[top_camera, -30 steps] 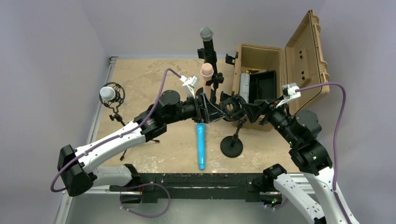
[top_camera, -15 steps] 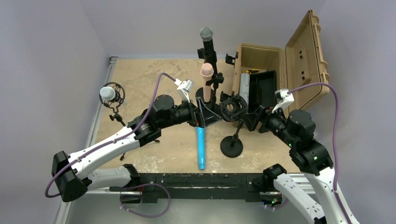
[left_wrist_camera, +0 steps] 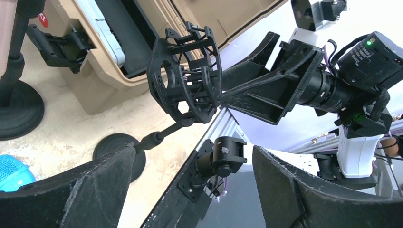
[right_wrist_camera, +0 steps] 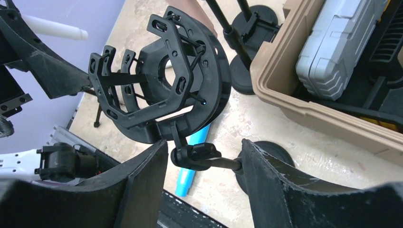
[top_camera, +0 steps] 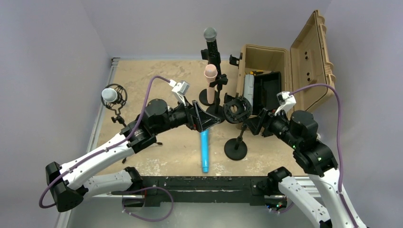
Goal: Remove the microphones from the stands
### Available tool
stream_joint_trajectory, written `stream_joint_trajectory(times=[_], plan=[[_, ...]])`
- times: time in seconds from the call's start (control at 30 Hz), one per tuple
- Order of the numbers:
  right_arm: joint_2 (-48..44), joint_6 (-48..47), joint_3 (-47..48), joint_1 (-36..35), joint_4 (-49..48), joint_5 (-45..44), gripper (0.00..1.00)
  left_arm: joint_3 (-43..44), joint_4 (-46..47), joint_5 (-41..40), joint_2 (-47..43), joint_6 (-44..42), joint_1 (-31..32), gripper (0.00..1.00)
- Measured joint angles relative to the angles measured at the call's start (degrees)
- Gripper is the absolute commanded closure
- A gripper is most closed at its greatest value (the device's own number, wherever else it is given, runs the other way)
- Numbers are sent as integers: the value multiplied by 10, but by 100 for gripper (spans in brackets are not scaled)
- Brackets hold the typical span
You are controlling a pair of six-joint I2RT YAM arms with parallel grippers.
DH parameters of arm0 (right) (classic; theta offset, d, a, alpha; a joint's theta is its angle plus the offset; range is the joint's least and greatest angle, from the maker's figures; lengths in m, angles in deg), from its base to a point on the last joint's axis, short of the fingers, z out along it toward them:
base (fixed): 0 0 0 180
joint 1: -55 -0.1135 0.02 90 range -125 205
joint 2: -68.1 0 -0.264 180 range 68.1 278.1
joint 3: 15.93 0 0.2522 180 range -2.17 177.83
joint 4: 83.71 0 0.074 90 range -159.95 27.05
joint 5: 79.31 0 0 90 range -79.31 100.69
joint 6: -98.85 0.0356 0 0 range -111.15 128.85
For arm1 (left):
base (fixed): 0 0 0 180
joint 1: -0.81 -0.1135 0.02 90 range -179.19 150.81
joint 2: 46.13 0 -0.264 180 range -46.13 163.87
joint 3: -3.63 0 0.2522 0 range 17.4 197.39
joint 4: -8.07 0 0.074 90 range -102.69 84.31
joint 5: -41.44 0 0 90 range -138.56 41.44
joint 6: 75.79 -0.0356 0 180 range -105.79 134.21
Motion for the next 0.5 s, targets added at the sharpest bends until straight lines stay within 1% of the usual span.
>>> stream_joint_trajectory(times=[0.5], plan=[[37,5,0,0,-1,14,55,-18,-4,-6,-9,-21,0,9]])
